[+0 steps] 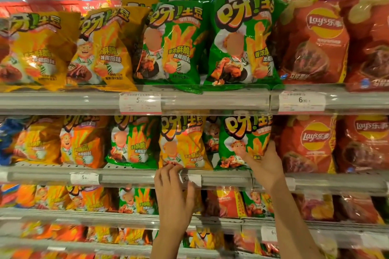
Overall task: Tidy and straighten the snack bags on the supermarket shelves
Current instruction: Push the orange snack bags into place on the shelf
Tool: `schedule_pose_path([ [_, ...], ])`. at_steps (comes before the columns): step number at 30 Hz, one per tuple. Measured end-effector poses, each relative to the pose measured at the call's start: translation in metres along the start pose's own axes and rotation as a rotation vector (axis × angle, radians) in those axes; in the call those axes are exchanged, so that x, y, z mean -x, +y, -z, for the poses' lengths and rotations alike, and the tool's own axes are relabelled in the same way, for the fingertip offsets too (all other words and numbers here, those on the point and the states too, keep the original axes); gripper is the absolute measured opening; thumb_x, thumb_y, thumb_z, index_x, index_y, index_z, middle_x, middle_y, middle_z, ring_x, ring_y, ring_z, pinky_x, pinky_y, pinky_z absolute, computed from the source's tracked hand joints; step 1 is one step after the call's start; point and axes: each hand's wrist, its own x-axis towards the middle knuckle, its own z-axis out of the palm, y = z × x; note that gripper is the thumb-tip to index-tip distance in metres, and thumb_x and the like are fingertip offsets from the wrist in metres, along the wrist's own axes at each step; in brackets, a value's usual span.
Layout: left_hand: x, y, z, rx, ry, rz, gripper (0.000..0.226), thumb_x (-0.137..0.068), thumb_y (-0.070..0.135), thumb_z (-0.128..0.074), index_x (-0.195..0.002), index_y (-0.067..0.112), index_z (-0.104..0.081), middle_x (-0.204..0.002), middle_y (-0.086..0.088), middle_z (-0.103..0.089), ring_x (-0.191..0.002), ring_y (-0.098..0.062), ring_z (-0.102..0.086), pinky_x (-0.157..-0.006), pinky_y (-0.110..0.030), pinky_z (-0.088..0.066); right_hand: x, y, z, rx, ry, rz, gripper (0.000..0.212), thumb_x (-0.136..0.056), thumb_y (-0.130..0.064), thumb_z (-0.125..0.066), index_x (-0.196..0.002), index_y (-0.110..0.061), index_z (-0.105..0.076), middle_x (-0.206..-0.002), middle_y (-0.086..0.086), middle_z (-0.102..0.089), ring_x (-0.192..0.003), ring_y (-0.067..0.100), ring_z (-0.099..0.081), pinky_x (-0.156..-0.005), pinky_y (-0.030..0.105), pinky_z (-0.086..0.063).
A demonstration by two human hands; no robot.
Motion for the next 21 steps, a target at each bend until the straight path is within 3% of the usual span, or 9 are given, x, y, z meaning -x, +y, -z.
schedule_pose_path([
  [3,-0.002,-0.001,0.008,0.024,-0.042,-0.006,0.032,-0.09,0.028,-0.061,-0.12,0.019,-0.054,-0.124,0.005,-0.047,-0.123,-0.019,-0.039,-0.1,-0.044,-0.043,0.005,-0.001,0.0,0.024,0.037,0.008,0.107,-0.052,-0.076,-0.072,-0.136,-0.015,-0.048,-0.128,0.003,-0.064,-0.12,0.027,-0.06,-0.104,0.045,-0.048],
  [7,-0.003,-0.005,0.022,0.087,-0.101,0.005,0.031,-0.095,0.027,-0.059,-0.125,0.024,-0.052,-0.125,0.01,-0.05,-0.124,-0.01,-0.038,-0.098,-0.031,-0.042,0.021,-0.001,-0.004,0.033,0.148,0.036,0.093,-0.075,-0.046,-0.083,-0.149,-0.009,-0.042,-0.144,0.013,-0.052,-0.136,0.033,-0.048,-0.113,0.052,-0.041],
  [11,-0.011,-0.018,0.044,0.185,-0.071,0.054,0.033,-0.094,0.025,-0.063,-0.125,0.031,-0.052,-0.118,0.016,-0.052,-0.118,-0.002,-0.042,-0.086,-0.011,-0.038,0.049,-0.002,-0.021,0.21,0.455,0.169,0.083,-0.082,-0.036,-0.08,-0.146,0.002,-0.043,-0.14,0.022,-0.053,-0.134,0.039,-0.046,-0.112,0.051,-0.041],
  [15,-0.031,-0.04,0.073,0.237,0.005,0.118,0.033,-0.093,0.022,-0.065,-0.122,0.031,-0.052,-0.115,0.026,-0.048,-0.115,0.001,-0.045,-0.09,-0.004,-0.031,0.068,-0.015,-0.055,0.207,0.609,0.199,0.062,-0.089,-0.023,-0.074,-0.141,-0.002,-0.048,-0.14,0.022,-0.051,-0.132,0.039,-0.042,-0.103,0.049,-0.039],
  [19,-0.06,-0.067,0.102,0.241,0.087,0.15,0.031,-0.092,0.021,-0.065,-0.122,0.021,-0.054,-0.116,0.008,-0.052,-0.114,-0.009,-0.045,-0.094,-0.018,-0.033,0.084,-0.032,-0.103,0.164,0.607,0.355,0.055,-0.092,-0.039,-0.055,-0.131,-0.001,-0.057,-0.127,0.019,-0.059,-0.121,0.035,-0.052,-0.1,0.043,-0.04],
  [21,-0.071,-0.082,0.111,0.258,0.105,0.164,0.034,-0.092,0.022,-0.066,-0.123,0.022,-0.052,-0.121,0.005,-0.05,-0.117,-0.013,-0.044,-0.096,-0.029,-0.036,0.086,-0.041,-0.127,0.178,0.573,0.363,0.058,-0.091,-0.045,-0.054,-0.129,-0.002,-0.058,-0.123,0.017,-0.061,-0.116,0.033,-0.054,-0.096,0.031,-0.038],
])
